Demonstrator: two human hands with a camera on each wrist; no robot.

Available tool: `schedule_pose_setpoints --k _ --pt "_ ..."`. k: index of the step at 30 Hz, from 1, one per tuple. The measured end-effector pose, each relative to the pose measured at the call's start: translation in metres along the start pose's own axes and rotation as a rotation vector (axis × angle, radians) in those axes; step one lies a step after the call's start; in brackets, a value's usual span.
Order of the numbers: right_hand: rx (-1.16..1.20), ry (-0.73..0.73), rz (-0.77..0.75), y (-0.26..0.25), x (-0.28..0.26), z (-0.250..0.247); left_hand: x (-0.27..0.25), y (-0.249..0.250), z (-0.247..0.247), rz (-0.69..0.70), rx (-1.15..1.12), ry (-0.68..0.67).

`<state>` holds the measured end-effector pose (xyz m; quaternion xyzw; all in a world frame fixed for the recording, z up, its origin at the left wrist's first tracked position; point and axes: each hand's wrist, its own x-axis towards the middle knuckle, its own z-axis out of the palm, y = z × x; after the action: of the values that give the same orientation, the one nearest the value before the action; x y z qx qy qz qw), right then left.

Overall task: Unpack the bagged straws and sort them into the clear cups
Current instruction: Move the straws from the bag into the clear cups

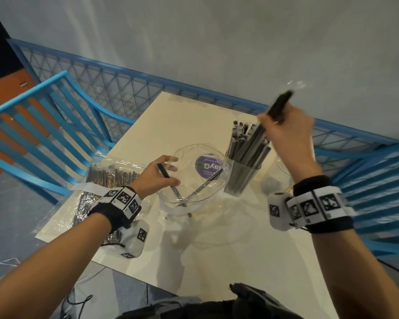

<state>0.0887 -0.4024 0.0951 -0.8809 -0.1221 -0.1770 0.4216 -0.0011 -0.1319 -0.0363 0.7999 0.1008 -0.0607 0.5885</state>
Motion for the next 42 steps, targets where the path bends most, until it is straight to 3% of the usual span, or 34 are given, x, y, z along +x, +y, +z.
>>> schedule_pose_setpoints --k 3,7,10,13,15,18,20,24,26,28,30,32,34,38,42 --pt "-0.195 -0.207 0.029 0.011 -0.015 0.038 0.002 0.002 0.002 0.007 0.011 -0.011" --pt "-0.243 -0.319 0.211 0.031 -0.022 0.066 0.003 0.002 0.004 0.012 0.007 -0.008" --pt "-0.18 -0.377 0.321 0.04 -0.022 0.066 0.003 0.003 0.004 0.014 0.001 -0.011" --pt "-0.216 -0.481 0.333 0.03 -0.017 0.045 0.003 0.003 0.003 0.011 -0.003 -0.013" --pt "-0.183 -0.416 0.255 0.02 -0.015 0.031 0.003 0.002 0.003 0.013 -0.004 -0.011" --pt "-0.236 -0.223 -0.052 0.01 -0.015 0.023 0.003 0.004 0.004 0.016 -0.002 -0.014" --pt "-0.282 -0.244 -0.203 0.011 -0.019 0.026 0.003 0.005 0.005 0.017 -0.007 -0.019" --pt "-0.389 -0.374 -0.249 0.023 -0.028 0.036 0.003 0.007 0.005 0.022 -0.008 -0.017" --pt "-0.379 -0.257 -0.28 0.014 -0.032 0.036 0.001 0.007 0.005 0.02 -0.022 -0.009" --pt "-0.216 -0.164 -0.27 -0.008 -0.042 0.038 0.0 0.006 0.003 0.016 -0.023 -0.006" --pt "-0.07 -0.311 -0.099 -0.03 -0.059 0.051 -0.002 0.005 0.002 0.015 -0.016 -0.005" --pt "-0.036 -0.6 0.17 -0.036 -0.074 0.075 -0.004 0.005 0.002 0.014 -0.016 0.001" --pt "-0.004 -0.789 0.424 -0.026 -0.084 0.099 -0.006 0.004 0.003 0.018 -0.025 0.014" --pt "0.421 -0.831 0.763 -0.005 -0.086 0.119 -0.007 0.0 -0.001 0.047 -0.012 0.063" --pt "0.701 -0.697 0.917 0.002 -0.083 0.124 -0.01 -0.003 -0.003 0.037 -0.037 0.064"
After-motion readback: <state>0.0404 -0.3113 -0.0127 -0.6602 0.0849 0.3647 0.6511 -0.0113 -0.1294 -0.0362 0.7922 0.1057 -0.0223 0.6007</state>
